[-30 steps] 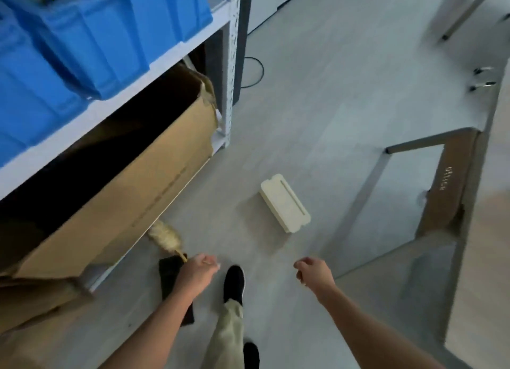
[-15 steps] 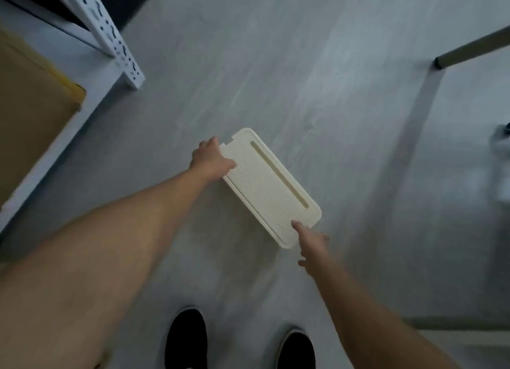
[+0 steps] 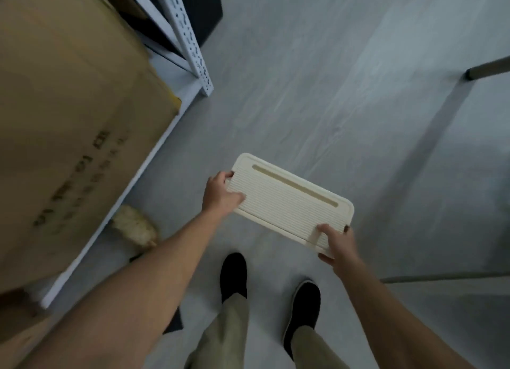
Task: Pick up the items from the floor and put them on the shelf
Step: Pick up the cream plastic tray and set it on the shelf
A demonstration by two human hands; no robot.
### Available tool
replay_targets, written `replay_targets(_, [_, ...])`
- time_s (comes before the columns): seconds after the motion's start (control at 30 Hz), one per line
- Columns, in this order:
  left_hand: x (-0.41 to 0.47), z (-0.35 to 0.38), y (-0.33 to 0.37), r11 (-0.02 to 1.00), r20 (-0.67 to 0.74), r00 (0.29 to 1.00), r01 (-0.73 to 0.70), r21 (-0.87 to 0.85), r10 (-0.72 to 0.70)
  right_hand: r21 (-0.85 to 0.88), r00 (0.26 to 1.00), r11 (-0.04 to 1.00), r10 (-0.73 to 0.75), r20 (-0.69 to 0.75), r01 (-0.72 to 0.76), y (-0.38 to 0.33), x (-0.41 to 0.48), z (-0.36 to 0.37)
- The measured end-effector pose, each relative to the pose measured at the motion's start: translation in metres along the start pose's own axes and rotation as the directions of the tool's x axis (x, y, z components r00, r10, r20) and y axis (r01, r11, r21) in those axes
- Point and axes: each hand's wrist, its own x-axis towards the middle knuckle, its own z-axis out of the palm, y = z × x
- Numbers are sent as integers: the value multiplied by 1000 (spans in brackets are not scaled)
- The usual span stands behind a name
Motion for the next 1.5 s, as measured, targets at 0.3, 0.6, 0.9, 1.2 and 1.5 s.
replay_targets(0.3, [-307, -152, -33, 823, -177, 976, 3, -568, -126, -358, 891, 818, -440, 115, 450, -7, -286, -63])
replay_targets(0.6, [-547, -280, -151, 621, -443, 842, -176, -764, -306, -414, 616, 457, -619, 487, 787, 46, -527, -19])
replay_targets(0.9, [-689, -417, -330, 523, -633, 586, -376, -765, -506, -259, 358, 253, -541, 761, 932, 175, -714, 133])
replay_targets(1.2, [-781, -564, -514, 502, -655, 320, -446, -741, -684, -108, 170, 173, -403, 899, 979, 316, -875, 293])
replay_targets(1.5, [-769, -680, -609, 404, -576, 261, -495, -769, -775, -60, 85, 90, -306, 948, 994, 363, -964, 422])
